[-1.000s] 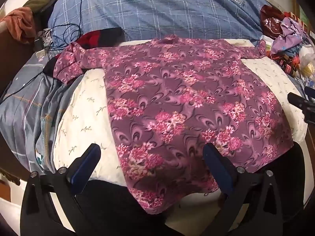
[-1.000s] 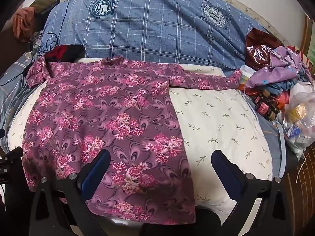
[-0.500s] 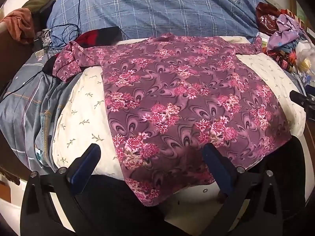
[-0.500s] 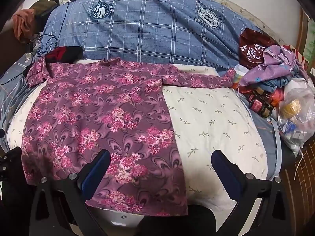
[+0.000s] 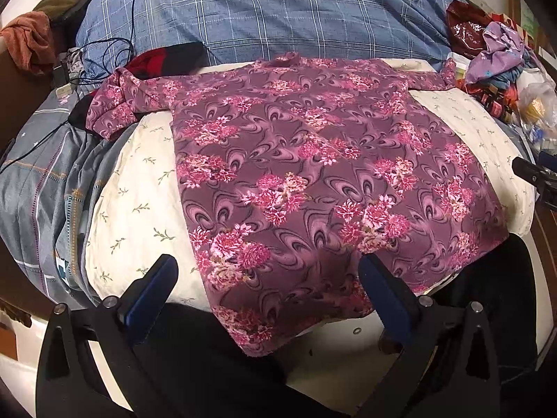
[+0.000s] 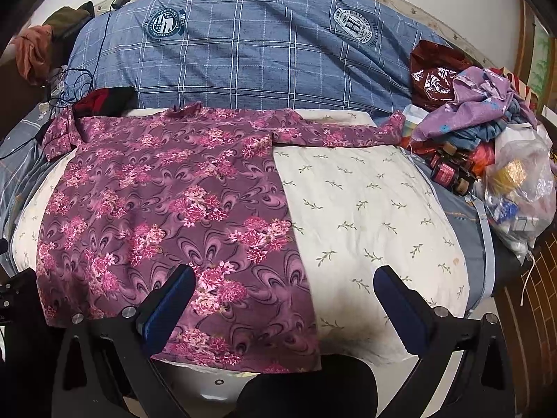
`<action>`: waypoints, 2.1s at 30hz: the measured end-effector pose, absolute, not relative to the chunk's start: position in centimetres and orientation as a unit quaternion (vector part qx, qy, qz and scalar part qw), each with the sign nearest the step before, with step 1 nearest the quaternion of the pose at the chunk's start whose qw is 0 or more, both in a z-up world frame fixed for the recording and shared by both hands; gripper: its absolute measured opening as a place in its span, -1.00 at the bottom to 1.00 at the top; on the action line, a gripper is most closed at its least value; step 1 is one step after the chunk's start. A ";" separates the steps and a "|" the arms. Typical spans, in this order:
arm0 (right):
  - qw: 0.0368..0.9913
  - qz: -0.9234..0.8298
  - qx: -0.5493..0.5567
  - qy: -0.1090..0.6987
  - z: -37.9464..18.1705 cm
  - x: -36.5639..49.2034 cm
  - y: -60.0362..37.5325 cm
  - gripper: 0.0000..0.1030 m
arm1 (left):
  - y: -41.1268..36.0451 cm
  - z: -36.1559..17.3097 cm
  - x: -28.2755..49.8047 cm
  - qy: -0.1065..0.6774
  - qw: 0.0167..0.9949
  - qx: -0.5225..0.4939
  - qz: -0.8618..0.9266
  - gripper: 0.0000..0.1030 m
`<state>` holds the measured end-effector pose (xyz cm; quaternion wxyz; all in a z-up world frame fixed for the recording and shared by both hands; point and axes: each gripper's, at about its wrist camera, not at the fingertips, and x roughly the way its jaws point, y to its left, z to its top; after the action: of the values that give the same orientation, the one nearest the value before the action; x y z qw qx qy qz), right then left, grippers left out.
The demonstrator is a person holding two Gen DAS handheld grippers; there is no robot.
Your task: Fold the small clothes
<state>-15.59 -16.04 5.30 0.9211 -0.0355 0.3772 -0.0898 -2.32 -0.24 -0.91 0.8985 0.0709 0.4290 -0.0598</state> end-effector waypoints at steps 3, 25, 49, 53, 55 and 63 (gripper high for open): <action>0.921 -0.091 -0.034 0.378 5.2 -15.6 -16.2 1.00 | -0.2 -1.0 -2.4 0.429 0.898 0.068 -0.063 1.00; 0.919 -0.092 -0.032 0.381 4.6 -15.8 -16.4 1.00 | -0.5 -1.1 -2.3 0.432 0.897 0.067 -0.066 1.00; 0.918 -0.082 -0.034 0.386 4.0 -15.1 -16.3 1.00 | -1.0 -1.7 -1.8 0.441 0.892 0.066 -0.073 1.00; 0.918 -0.081 -0.031 0.388 3.9 -15.0 -16.4 1.00 | -1.1 -1.7 -1.8 0.441 0.892 0.067 -0.073 1.00; 0.918 -0.081 -0.031 0.388 3.8 -15.0 -16.4 1.00 | -1.1 -1.7 -1.8 0.442 0.892 0.066 -0.074 1.00; 0.917 -0.082 -0.028 0.389 3.7 -14.9 -16.5 1.00 | -1.2 -1.9 -1.5 0.445 0.890 0.067 -0.074 1.00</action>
<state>-14.94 -16.51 3.67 0.9172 -0.0285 0.3890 -0.0818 -1.51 -1.22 -1.92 0.8898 0.0667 0.4453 -0.0744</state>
